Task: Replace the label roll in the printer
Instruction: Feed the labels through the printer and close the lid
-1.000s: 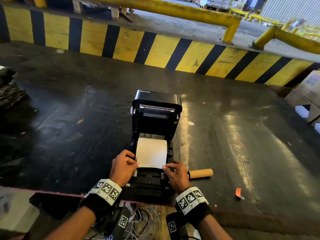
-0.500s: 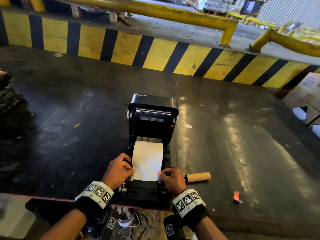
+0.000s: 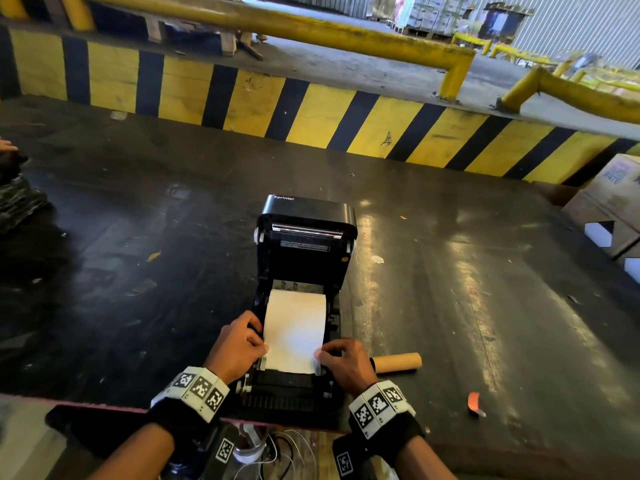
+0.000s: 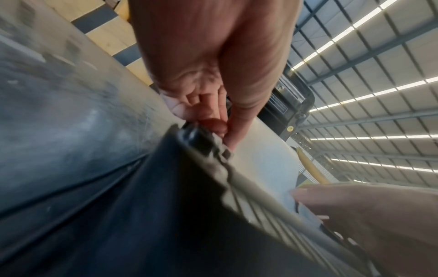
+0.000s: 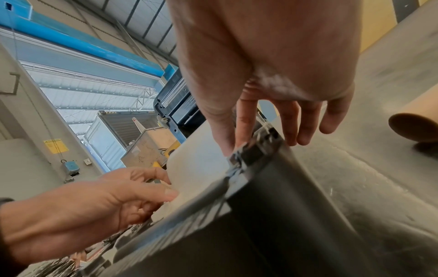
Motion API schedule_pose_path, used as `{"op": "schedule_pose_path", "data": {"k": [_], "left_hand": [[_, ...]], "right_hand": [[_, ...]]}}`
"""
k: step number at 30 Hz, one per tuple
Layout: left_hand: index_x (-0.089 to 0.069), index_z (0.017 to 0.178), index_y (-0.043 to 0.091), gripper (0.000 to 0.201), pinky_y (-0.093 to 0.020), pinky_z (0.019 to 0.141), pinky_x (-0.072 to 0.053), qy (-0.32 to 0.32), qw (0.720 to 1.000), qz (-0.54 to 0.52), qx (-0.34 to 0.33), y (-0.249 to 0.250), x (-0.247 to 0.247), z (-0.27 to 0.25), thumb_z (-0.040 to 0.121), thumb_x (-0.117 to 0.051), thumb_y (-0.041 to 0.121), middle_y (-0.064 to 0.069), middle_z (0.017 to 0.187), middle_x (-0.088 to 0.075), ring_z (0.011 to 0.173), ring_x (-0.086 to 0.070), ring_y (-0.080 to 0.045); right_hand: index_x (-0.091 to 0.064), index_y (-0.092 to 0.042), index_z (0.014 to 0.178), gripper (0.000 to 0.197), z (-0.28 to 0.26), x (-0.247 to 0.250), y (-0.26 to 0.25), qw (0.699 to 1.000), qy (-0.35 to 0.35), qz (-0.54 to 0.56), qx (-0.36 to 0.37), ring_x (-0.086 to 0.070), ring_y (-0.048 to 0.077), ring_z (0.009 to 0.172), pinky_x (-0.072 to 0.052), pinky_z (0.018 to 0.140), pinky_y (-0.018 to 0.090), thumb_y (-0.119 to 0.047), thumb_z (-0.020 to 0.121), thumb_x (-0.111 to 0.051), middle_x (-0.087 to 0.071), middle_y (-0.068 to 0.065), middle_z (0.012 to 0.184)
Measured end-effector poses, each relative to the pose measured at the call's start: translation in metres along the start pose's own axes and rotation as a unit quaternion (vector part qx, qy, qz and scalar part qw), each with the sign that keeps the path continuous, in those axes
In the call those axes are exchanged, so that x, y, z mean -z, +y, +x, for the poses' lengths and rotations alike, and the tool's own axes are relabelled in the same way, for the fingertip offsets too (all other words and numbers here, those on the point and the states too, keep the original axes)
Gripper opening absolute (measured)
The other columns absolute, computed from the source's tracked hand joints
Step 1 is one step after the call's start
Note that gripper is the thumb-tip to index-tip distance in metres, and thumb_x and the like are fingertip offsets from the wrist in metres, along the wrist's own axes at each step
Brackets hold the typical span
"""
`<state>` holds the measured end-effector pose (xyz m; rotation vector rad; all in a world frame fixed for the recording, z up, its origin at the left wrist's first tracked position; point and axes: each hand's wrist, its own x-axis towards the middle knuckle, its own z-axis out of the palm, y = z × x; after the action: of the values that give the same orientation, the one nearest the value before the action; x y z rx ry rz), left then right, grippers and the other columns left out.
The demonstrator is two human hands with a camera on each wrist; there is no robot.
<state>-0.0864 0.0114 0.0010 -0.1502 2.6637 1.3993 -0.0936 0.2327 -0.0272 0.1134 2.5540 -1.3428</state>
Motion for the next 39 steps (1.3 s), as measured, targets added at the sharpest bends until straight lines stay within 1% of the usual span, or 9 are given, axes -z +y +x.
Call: {"op": "schedule_pose_path", "data": {"k": [4,8,12,17,23,29,32,35,39], "left_hand": [[-0.047,0.079,0.022,0.033,-0.02,0.056,-0.045,-0.042,0.999,0.027,-0.003,0.002,0.004,0.004,0.073,-0.075,0.004,-0.002,0.065,-0.07,0.057,-0.063,-0.009],[-0.053,0.081,0.016,0.025,-0.025,0.057,-0.05,0.005,1.0,0.007,-0.009,-0.001,0.0,-0.001,0.072,-0.076,0.01,-0.001,0.065,-0.073,0.061,-0.067,-0.01],[-0.053,0.079,0.015,0.026,-0.026,0.058,-0.052,0.028,0.999,-0.001,-0.019,-0.002,-0.001,-0.002,0.072,-0.077,0.01,-0.002,0.063,-0.073,0.062,-0.067,-0.009],[-0.049,0.083,0.018,0.031,-0.025,0.059,-0.052,-0.068,0.997,0.023,0.0,0.002,0.008,0.006,0.073,-0.075,0.003,-0.007,0.07,-0.073,0.062,-0.066,-0.013],[-0.052,0.079,0.017,0.028,-0.019,0.056,-0.048,-0.051,0.999,-0.003,0.008,0.002,0.009,0.007,0.072,-0.075,0.003,-0.008,0.074,-0.074,0.059,-0.065,-0.007],[-0.051,0.08,0.015,0.028,-0.021,0.058,-0.05,-0.072,0.997,-0.006,-0.008,-0.004,0.01,0.009,0.073,-0.074,0.001,-0.007,0.071,-0.073,0.06,-0.066,-0.01],[-0.052,0.084,0.014,0.028,-0.019,0.055,-0.05,-0.098,0.995,0.022,-0.005,-0.002,0.013,0.009,0.073,-0.074,0.002,-0.005,0.071,-0.072,0.062,-0.066,-0.011],[-0.052,0.085,0.022,0.029,-0.029,0.06,-0.052,-0.04,0.997,0.055,-0.024,0.0,0.01,0.001,0.073,-0.076,0.011,0.002,0.073,-0.068,0.063,-0.063,-0.012],[-0.055,0.087,0.025,0.023,-0.02,0.057,-0.044,-0.009,0.986,0.116,-0.122,0.006,0.014,-0.019,0.076,-0.074,0.02,0.007,0.072,-0.057,0.061,-0.052,-0.007]], "right_hand": [[-0.067,-0.032,0.055,0.02,-0.002,-0.001,0.001,1.0,0.007,-0.006,0.017,-0.068,0.013,0.068,-0.056,0.076,0.037,-0.04,0.073,-0.066,-0.073,-0.003,0.067],[-0.066,-0.033,0.052,0.022,0.002,-0.001,0.005,1.0,-0.014,-0.021,0.003,-0.063,0.011,0.064,-0.052,0.074,0.034,-0.042,0.073,-0.066,-0.068,-0.007,0.061],[-0.069,-0.024,0.051,0.028,0.001,0.007,-0.005,0.998,-0.057,-0.014,0.01,-0.062,0.011,0.06,-0.055,0.07,0.033,-0.027,0.079,-0.066,-0.072,0.006,0.065],[-0.073,-0.022,0.061,0.025,0.001,0.006,-0.001,0.999,-0.034,0.008,0.003,-0.068,0.012,0.066,-0.057,0.076,0.036,-0.044,0.073,-0.066,-0.074,0.001,0.068],[-0.07,-0.008,0.06,0.029,0.0,0.006,-0.005,0.997,-0.061,-0.027,0.027,-0.06,0.014,0.06,-0.054,0.071,0.039,-0.026,0.081,-0.063,-0.071,0.02,0.072],[-0.072,-0.025,0.063,0.02,0.001,0.011,-0.008,0.998,-0.045,-0.044,0.006,-0.07,0.017,0.074,-0.057,0.079,0.038,-0.041,0.074,-0.065,-0.076,0.001,0.074],[-0.073,-0.025,0.066,0.019,-0.002,0.01,-0.008,0.999,-0.043,-0.028,0.015,-0.068,0.016,0.069,-0.058,0.078,0.042,-0.034,0.081,-0.064,-0.074,0.001,0.072],[-0.075,-0.023,0.07,0.018,-0.008,0.011,-0.009,0.998,-0.037,-0.054,0.027,-0.069,0.015,0.07,-0.057,0.075,0.042,-0.034,0.08,-0.064,-0.075,-0.001,0.072],[-0.073,-0.012,0.08,0.013,-0.025,0.018,-0.019,0.99,0.053,-0.1,0.084,-0.061,0.014,0.08,-0.049,0.069,0.024,-0.025,0.082,-0.069,-0.066,-0.003,0.08]]}}
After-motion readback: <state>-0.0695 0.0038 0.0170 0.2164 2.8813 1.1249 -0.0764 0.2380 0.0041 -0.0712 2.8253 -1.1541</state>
